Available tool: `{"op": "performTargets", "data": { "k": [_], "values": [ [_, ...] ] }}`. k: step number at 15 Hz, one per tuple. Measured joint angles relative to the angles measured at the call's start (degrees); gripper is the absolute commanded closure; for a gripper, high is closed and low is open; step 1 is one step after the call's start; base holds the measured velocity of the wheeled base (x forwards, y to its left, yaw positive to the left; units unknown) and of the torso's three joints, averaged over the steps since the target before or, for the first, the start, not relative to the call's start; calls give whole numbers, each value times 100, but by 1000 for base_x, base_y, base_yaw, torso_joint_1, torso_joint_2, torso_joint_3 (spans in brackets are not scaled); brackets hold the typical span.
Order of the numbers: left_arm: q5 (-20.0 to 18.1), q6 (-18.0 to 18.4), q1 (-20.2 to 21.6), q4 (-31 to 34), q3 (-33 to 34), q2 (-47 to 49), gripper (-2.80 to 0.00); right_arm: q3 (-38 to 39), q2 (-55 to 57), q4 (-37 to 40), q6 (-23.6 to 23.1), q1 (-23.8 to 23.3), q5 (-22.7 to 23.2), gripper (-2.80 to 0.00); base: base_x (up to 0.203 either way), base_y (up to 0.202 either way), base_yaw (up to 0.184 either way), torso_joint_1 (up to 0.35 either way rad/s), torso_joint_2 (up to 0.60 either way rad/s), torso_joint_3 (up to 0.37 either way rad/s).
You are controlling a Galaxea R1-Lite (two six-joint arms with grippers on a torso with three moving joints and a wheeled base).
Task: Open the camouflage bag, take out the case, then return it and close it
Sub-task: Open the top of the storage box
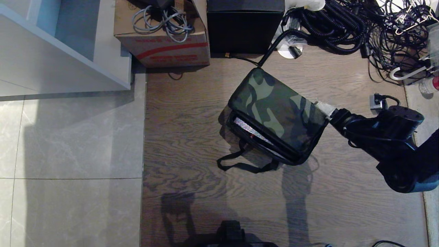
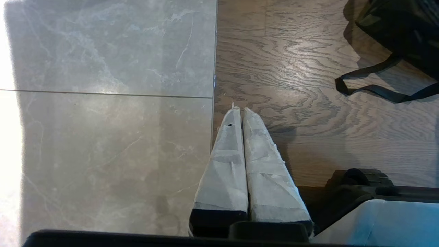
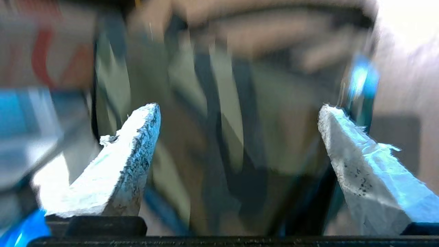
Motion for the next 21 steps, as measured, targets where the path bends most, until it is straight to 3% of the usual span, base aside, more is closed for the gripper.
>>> {"op": "performTargets", "data": {
  "k": [7,16,21],
  "values": [
    [0,0,0,-2,0,0,0,1104,-409,229,-9,574,206,-280,0,0,0,0,0,0],
    [0,-1,0,-1,0,0,0,1364,-243,379,-210,712,193,-280,0,0,0,0,0,0],
    [-2,-2,0,-1,0,0,0,1328,-16,287,-190,949,-176,-280,0,0,0,0,0,0]
  ]
}}
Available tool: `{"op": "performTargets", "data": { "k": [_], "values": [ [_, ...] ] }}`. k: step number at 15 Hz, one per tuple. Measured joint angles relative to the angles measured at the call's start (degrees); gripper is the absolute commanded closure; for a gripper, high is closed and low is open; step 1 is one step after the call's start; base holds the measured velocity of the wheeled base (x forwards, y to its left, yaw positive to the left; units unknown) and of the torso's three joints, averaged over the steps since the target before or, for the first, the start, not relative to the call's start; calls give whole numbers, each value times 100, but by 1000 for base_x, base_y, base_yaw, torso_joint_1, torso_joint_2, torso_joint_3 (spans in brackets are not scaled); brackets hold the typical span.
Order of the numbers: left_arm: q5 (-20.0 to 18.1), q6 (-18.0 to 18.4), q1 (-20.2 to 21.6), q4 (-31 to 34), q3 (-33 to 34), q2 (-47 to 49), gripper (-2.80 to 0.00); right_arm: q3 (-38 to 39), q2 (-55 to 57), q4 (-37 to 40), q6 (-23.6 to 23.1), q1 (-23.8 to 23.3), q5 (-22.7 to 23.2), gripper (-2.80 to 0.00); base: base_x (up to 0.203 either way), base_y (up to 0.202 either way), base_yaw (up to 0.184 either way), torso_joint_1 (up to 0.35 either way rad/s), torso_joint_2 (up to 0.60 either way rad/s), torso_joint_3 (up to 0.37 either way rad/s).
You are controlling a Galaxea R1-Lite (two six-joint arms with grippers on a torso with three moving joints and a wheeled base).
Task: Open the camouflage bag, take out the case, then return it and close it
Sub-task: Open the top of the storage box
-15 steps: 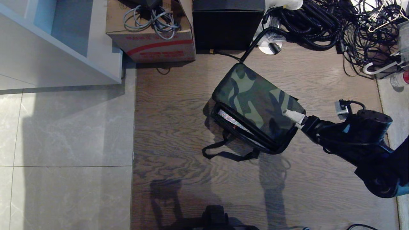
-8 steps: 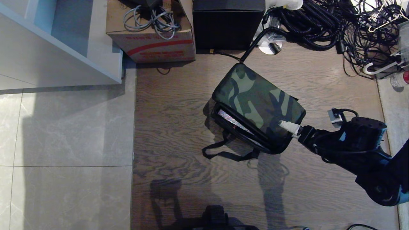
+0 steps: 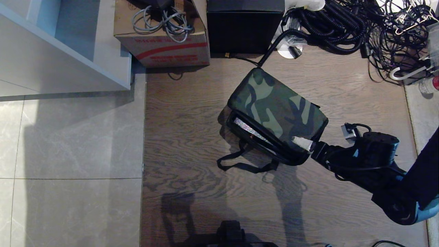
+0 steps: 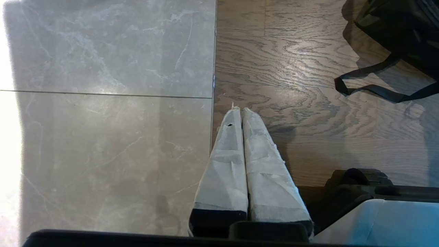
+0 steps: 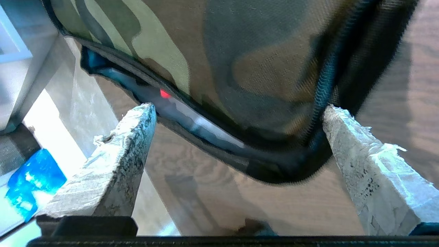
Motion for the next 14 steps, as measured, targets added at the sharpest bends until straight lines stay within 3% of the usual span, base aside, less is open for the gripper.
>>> {"op": "performTargets", "data": {
  "k": [8,9,14],
  "values": [
    [2,0,0,-1,0,0,0,12,191,-292,74,300,-382,-280,0,0,0,0,0,0],
    [1,0,0,1,0,0,0,14,198,-290,78,311,-450,0,0,0,0,0,0,0],
    [2,0,0,-1,0,0,0,-12,217,-465,69,344,-468,0,0,0,0,0,0,0]
  ]
}}
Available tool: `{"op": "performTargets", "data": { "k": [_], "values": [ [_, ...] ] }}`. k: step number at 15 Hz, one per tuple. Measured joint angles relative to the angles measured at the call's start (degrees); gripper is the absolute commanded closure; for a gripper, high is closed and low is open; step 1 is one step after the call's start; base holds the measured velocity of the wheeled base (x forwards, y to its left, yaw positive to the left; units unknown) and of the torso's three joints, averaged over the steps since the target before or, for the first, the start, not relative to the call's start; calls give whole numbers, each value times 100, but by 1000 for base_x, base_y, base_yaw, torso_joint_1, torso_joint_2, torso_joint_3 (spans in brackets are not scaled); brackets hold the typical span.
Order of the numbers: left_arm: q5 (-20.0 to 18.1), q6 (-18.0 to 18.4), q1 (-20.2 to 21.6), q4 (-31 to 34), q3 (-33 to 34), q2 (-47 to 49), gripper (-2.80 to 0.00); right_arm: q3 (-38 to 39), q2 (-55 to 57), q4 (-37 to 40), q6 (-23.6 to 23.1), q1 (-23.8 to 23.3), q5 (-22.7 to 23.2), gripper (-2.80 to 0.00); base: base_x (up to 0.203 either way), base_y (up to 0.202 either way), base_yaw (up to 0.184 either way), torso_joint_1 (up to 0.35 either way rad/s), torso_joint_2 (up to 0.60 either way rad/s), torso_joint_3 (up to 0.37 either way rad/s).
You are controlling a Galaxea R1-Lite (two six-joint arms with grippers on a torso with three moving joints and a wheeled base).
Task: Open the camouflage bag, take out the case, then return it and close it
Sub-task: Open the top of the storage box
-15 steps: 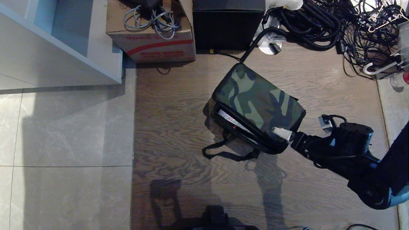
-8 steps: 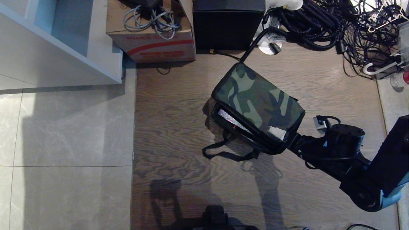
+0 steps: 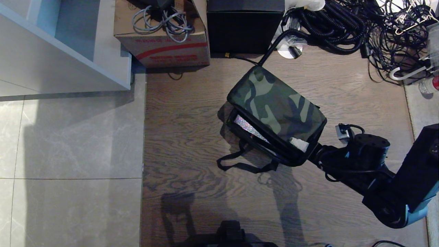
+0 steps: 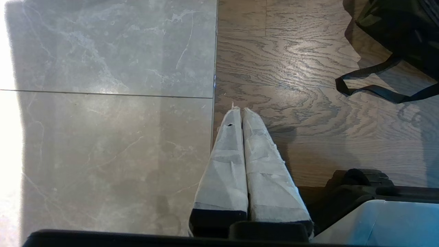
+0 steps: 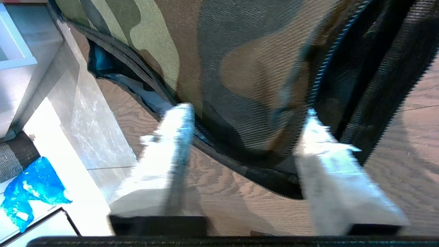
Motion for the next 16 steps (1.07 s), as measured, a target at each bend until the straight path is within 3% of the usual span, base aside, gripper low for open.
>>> {"op": "performTargets", "data": {
  "k": [7,16],
  "values": [
    [-2,2,0,1,0,0,0,-275,-180,-263,-41,-60,30,0,0,0,0,0,0,0],
    [-1,0,0,2,0,0,0,-1735,-479,-293,-311,-900,158,0,0,0,0,0,0,0]
  ]
}}
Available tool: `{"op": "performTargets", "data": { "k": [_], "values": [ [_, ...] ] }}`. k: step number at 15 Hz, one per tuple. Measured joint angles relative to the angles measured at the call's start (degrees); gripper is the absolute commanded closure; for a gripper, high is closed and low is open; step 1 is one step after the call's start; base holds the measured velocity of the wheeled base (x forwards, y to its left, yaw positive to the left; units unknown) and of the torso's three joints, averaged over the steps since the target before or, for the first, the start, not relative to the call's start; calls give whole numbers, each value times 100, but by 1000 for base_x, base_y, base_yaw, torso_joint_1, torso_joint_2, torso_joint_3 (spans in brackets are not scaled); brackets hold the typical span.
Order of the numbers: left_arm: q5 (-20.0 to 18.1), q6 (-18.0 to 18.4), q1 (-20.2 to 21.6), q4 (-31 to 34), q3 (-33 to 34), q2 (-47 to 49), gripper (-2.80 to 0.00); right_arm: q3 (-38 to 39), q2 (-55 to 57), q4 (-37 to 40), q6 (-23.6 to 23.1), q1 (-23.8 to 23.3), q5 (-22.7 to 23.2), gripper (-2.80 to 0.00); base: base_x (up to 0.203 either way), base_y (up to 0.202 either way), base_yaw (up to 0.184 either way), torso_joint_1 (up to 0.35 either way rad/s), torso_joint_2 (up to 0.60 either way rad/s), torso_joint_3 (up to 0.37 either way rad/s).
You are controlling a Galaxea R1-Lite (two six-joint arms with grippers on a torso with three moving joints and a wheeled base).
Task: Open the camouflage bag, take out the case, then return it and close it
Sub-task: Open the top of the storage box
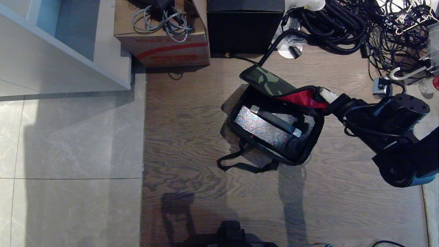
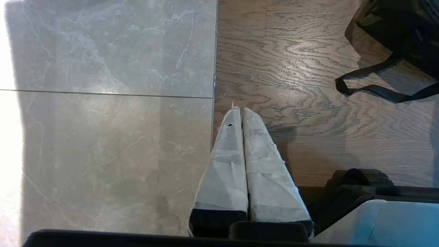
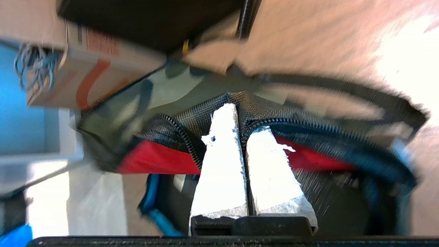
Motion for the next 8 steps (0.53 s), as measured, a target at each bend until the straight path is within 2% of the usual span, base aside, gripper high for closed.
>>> {"op": "performTargets", "data": {
  "k": [4,6,7,8],
  "values": [
    [1,0,0,0,0,0,0,-288,126,-67,-222,-163,4,0,0,0,0,0,0,0],
    [1,-1,0,-1,0,0,0,-319,210,-88,-594,-174,-9,0,0,0,0,0,0,0],
    [1,0,0,-2,0,0,0,-334,248,-88,-707,-178,-13,-11,0,0,0,0,0,0],
    [1,2,0,0,0,0,0,-367,275,-89,-802,-187,-23,-280,0,0,0,0,0,0]
  ]
}}
